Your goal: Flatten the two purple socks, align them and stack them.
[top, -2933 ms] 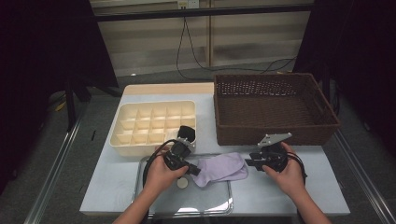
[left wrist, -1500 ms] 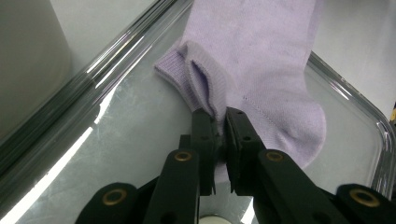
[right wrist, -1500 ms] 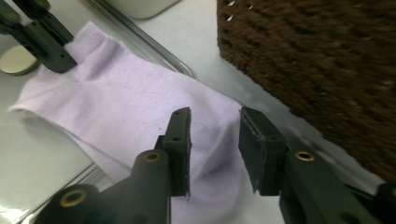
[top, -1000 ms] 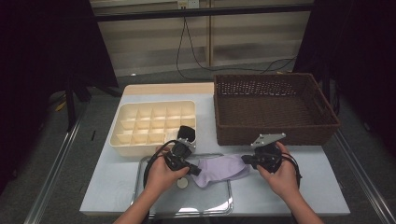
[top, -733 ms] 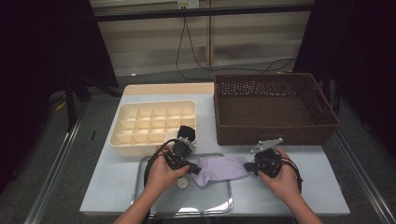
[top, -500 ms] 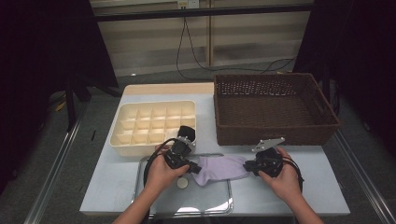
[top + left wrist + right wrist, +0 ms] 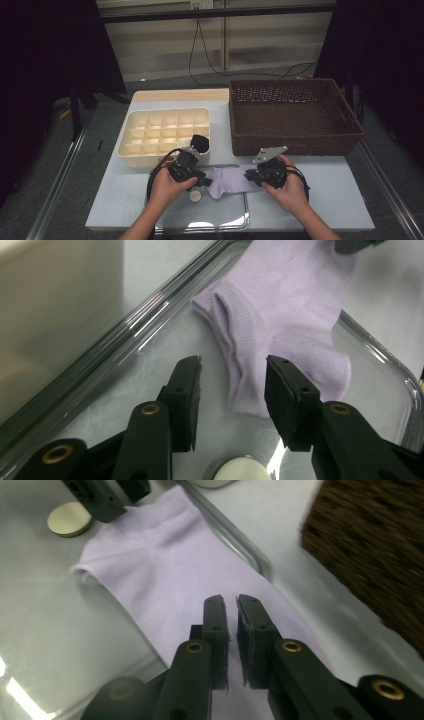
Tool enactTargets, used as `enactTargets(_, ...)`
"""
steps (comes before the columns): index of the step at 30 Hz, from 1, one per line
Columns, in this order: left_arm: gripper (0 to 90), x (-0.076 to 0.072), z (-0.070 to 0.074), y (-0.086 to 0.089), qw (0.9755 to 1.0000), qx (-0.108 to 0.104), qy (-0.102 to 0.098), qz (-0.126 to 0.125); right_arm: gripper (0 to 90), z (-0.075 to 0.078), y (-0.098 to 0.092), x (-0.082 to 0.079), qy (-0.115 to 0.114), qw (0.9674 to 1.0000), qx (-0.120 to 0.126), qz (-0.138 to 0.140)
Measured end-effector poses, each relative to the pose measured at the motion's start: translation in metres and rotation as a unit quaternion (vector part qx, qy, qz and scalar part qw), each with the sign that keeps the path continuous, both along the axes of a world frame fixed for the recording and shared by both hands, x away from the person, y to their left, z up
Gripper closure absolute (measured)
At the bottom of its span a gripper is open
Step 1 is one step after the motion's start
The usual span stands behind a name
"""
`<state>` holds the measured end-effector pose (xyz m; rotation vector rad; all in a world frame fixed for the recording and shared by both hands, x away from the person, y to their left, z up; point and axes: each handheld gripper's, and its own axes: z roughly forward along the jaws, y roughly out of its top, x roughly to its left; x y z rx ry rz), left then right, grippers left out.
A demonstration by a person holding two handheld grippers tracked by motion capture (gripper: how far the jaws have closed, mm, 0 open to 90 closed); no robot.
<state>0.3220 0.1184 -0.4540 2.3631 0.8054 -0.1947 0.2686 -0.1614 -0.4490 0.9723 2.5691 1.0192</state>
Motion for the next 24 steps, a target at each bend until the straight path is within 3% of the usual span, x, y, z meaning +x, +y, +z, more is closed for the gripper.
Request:
enactTargets(3, 55.1, -0.001, -0.001, 0.001, 0.9999, -0.004, -0.002, 0.015, 84.7, -0.004, 0.012, 0.002, -0.007, 0.9998, -0.001, 0.018)
enactTargets(6, 54.0, -0.001, 0.0, 0.001, 0.9999, -0.006, -0.003, 0.014, 84.4, -0.009, 0.02, 0.004, -0.002, 0.9996, 0.0, 0.029)
enactTargets(8, 53.3, -0.001, 0.0, 0.0, 0.9999, -0.005, -0.005, 0.01, 87.0, -0.013, 0.024, 0.005, -0.001, 0.9991, -0.017, 0.039)
enactTargets(14, 51.8, -0.003, 0.0, -0.001, 0.9999, -0.006, -0.002, 0.008, 90.0, -0.014, 0.016, 0.004, 0.0, 0.9992, -0.028, 0.028)
enactTargets(18, 50.4, -0.003, 0.0, -0.002, 0.9999, -0.007, 0.0, 0.007, 90.0, -0.016, 0.01, 0.002, 0.002, 0.9995, -0.017, 0.028)
enactTargets(22, 49.2, -0.002, -0.002, -0.005, 0.9999, -0.008, 0.005, 0.003, 90.0, -0.017, 0.006, -0.001, 0.012, 0.9987, -0.043, 0.024)
enactTargets(24, 49.7, -0.002, -0.003, -0.007, 1.0, -0.006, 0.004, -0.005, 90.0, -0.019, 0.002, -0.001, 0.013, 0.9991, -0.031, 0.024)
